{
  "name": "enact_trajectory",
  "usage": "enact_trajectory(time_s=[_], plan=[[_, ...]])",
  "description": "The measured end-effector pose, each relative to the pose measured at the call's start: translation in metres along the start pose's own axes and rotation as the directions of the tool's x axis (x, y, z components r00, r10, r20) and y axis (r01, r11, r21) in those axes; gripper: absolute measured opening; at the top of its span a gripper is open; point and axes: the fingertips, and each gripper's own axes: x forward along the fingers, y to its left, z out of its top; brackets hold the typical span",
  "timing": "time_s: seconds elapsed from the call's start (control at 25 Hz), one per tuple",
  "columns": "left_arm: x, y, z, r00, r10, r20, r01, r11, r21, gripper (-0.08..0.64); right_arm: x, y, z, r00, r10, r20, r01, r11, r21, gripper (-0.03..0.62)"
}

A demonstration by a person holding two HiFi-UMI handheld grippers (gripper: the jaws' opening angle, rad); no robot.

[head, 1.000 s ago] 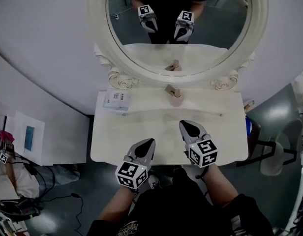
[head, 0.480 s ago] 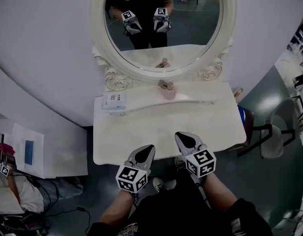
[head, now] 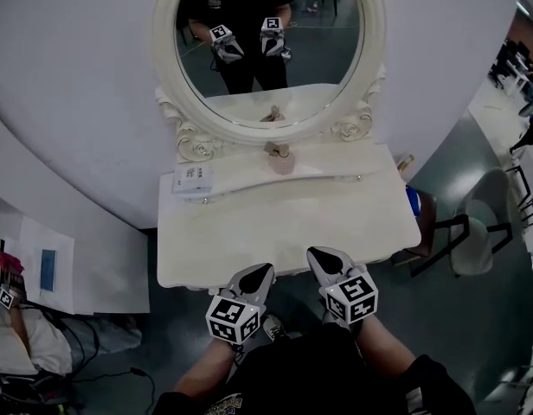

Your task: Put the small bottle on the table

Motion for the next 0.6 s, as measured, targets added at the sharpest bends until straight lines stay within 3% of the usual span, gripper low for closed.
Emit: enact_trajectory(time_s=[0.6], plan=[[0.044,-0.077,-0.012,0.994,0.108,0.032,-0.107,0.993,-0.04,0.0,-0.058,-0.05,-0.019,0.991,0.131,-0.034,-0.133,0.99,-0.041,0.028]])
